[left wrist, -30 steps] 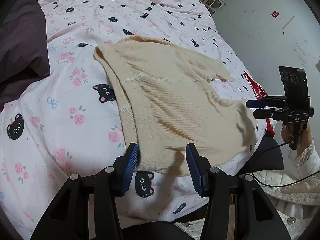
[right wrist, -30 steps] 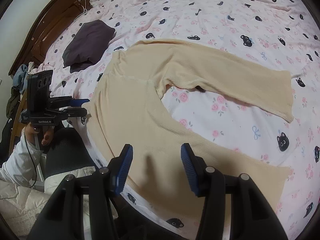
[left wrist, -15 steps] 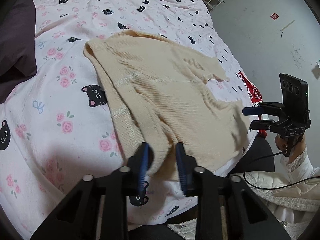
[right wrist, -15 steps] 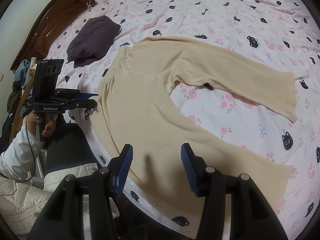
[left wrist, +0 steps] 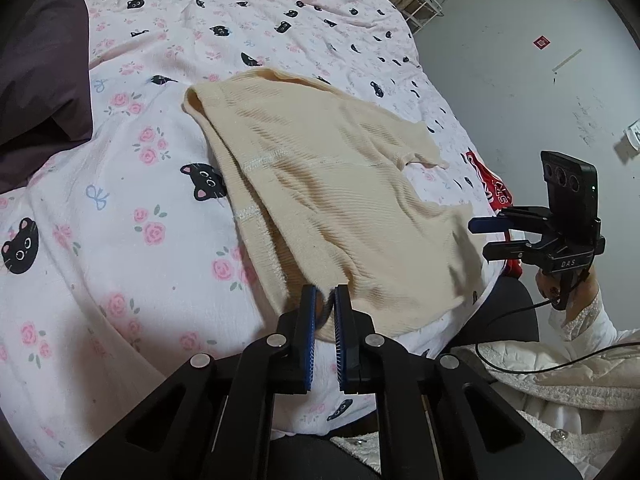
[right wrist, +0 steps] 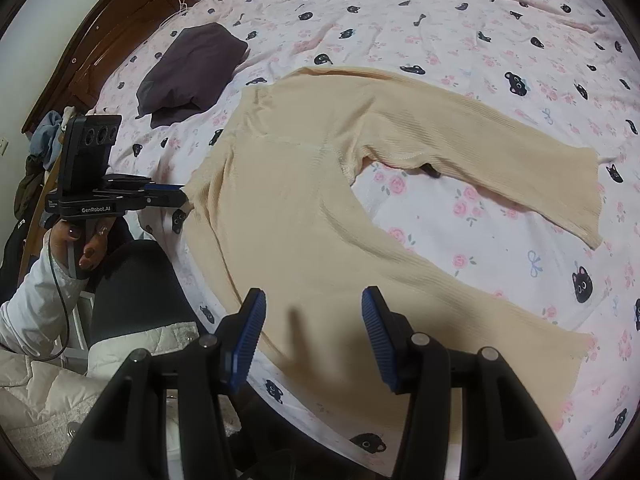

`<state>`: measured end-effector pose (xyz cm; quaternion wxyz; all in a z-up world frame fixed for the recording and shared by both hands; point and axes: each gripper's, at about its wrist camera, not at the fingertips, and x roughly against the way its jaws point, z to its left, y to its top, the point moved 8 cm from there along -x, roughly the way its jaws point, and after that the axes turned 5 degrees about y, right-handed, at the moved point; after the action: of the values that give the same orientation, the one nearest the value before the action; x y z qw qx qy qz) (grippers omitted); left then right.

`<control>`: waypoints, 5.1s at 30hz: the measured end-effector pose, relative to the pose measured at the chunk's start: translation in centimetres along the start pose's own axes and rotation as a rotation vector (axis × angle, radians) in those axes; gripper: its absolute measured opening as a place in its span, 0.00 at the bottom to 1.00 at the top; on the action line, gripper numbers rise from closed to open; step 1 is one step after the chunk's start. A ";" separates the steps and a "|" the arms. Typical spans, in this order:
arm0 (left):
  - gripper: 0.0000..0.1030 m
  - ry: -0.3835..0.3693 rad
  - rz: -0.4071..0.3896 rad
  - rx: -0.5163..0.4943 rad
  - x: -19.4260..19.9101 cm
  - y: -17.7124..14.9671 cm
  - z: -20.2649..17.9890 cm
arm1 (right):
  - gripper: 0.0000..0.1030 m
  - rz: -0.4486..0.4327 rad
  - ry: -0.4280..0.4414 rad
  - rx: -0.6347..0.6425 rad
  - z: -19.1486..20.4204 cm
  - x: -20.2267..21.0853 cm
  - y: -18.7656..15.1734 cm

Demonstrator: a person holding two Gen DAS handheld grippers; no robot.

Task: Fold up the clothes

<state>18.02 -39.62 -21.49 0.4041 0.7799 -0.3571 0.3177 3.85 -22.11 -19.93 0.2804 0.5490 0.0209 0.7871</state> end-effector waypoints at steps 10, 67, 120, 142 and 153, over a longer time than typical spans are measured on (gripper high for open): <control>0.19 0.041 0.040 -0.006 -0.7 -0.3 0.8 | 0.50 0.016 -0.004 0.011 0.3 -0.5 -0.3; 0.04 -0.091 0.028 -0.204 1.8 -0.6 -1.1 | 0.50 0.022 0.020 0.019 1.1 -1.3 -0.6; 0.04 -0.057 0.016 -0.157 -0.7 -1.3 1.2 | 0.23 0.499 -0.302 0.605 11.4 -19.6 22.4; 0.04 -0.070 0.015 -0.157 -1.0 -1.5 0.9 | 0.34 0.651 -0.357 0.694 11.7 -20.1 20.0; 0.04 -0.069 0.009 -0.153 -1.0 -1.5 1.0 | 0.05 0.610 -0.329 0.702 12.5 -19.3 20.3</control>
<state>18.92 -39.59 -23.32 0.4484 0.7558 -0.3975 0.2640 10.94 -51.57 -24.49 -0.1654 0.7084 0.0785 0.6816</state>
